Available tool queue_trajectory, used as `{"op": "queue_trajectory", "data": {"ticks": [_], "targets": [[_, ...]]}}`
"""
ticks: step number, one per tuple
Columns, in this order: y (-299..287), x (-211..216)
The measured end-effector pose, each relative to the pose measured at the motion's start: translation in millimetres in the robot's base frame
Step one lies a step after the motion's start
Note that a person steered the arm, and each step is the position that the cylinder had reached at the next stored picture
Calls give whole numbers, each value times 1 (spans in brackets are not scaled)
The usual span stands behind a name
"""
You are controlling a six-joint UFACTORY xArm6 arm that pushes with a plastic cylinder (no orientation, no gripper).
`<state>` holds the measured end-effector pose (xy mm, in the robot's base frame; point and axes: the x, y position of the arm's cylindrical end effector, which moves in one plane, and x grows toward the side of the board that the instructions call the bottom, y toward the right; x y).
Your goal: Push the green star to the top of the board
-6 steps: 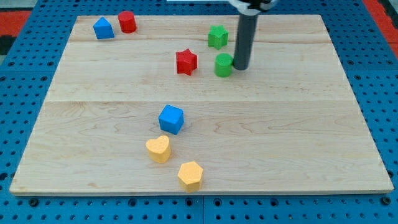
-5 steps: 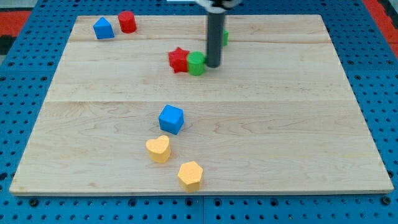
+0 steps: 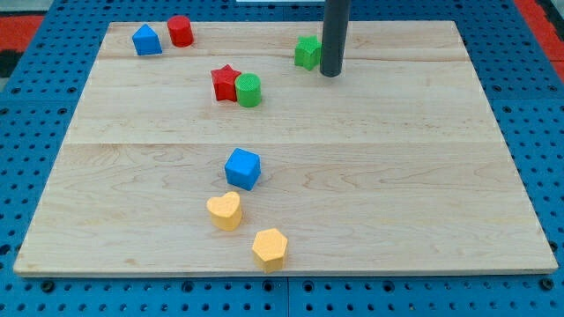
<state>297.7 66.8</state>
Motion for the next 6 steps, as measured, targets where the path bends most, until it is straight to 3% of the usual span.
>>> {"op": "queue_trajectory", "data": {"ticks": [6], "targets": [[-53,-43]]}}
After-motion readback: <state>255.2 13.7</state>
